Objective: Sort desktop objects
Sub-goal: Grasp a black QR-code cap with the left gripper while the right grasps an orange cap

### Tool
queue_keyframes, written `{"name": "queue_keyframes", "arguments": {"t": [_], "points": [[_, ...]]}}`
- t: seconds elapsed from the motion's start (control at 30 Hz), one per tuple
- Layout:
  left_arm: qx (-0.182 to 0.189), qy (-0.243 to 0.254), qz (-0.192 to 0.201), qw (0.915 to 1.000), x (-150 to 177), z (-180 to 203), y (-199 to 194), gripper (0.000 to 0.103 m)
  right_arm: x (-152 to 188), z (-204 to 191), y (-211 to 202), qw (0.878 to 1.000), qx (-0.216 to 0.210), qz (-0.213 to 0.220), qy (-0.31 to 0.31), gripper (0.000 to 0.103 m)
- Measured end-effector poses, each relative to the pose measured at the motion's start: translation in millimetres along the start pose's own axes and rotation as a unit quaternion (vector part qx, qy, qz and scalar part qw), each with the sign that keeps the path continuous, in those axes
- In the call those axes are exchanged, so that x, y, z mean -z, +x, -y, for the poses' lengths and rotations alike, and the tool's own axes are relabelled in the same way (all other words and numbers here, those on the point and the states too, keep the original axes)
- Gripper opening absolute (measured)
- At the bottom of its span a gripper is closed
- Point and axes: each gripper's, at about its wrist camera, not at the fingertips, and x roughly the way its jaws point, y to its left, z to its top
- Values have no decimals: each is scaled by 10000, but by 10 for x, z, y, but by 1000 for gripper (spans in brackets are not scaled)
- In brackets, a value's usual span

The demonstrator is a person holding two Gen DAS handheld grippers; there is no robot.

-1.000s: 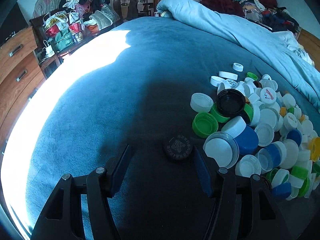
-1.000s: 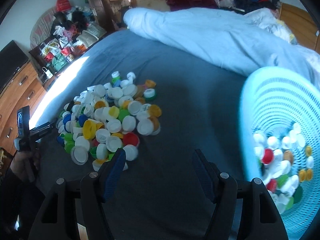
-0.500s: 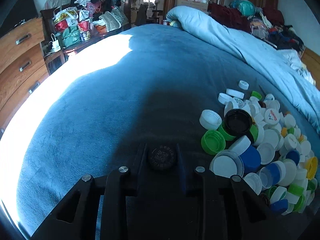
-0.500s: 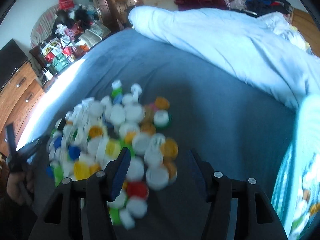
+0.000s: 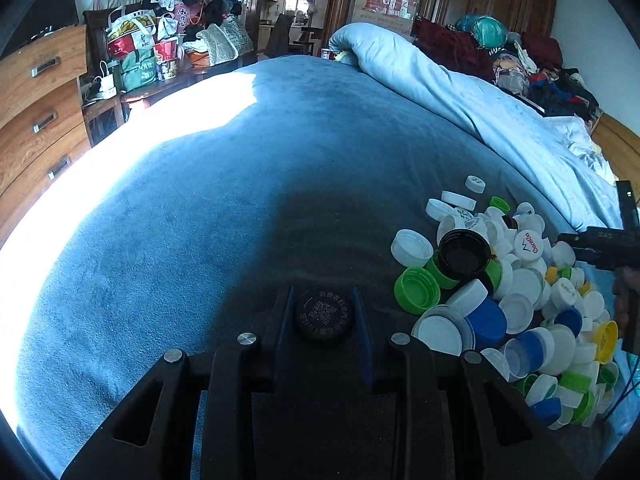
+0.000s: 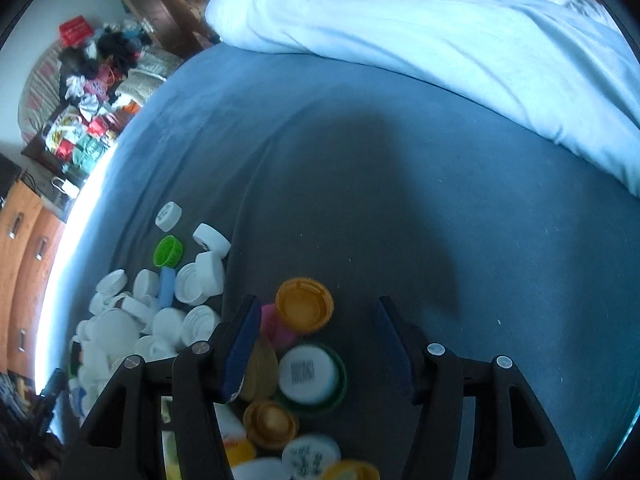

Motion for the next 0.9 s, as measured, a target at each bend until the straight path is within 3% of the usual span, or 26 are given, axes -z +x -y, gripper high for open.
{"name": "queue_keyframes", "arguments": {"t": [0.03,0.07,0.33,0.53,0.7,0.9], "points": [[9,-8,2,10000,-1,-2,-1,25,-4,-21,8,10000,68,22,-68,34],[18,-21,5,10000,-3,-4,-2,25,1,-34,6,9999,114,57,-100,33],[-69,4,85,9999,-9,13,-40,25,222,-328,-653,9960,-5,711,-545,33],[-324,-10,126,9994,-29,78,-186,25,755,-753,-1394,9891,-244,953,-1096,33],[-167,-87,174,9997,-47,263,-551,25,1127,-948,-1906,9825,-313,1140,-1438,33],[226,240,378,9987,-169,780,-1029,25,1334,-972,-2380,9776,-193,1389,-1569,33]]}}
